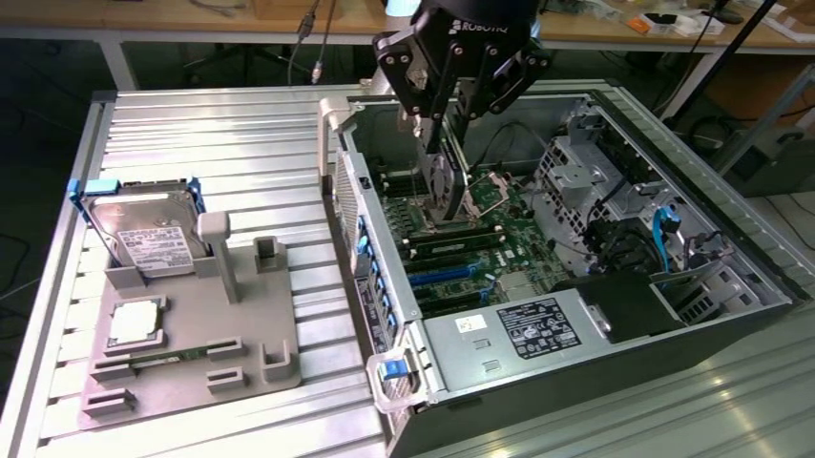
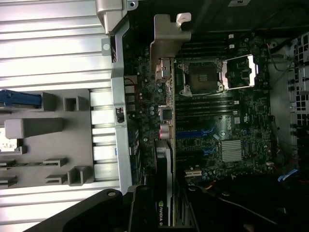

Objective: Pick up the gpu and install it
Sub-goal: 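Pick up the gpu and move the gpu toward the slot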

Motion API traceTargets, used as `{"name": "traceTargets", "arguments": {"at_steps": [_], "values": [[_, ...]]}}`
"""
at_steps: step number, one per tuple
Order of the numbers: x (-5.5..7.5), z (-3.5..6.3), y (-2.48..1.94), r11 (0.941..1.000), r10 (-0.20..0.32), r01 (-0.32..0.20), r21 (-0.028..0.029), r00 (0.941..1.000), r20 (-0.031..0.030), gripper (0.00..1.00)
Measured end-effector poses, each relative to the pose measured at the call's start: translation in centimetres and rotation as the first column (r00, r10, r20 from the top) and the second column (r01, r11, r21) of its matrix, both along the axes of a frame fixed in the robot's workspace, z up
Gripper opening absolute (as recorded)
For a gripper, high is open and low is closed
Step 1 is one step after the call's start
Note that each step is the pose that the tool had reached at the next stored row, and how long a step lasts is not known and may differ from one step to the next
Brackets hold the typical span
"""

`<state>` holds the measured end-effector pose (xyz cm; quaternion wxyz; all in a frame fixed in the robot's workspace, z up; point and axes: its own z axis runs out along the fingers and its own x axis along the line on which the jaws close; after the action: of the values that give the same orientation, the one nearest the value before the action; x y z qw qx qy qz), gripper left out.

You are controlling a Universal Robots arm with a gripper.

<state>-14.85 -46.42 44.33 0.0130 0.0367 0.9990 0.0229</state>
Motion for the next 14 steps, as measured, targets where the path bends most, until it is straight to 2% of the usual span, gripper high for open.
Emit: {"name": "traceTargets", "arguments": {"at_steps": [14], "values": [[0.29,0.0,0.0,1.0,0.0,0.0,0.0,1.0,0.0,0.27]]}}
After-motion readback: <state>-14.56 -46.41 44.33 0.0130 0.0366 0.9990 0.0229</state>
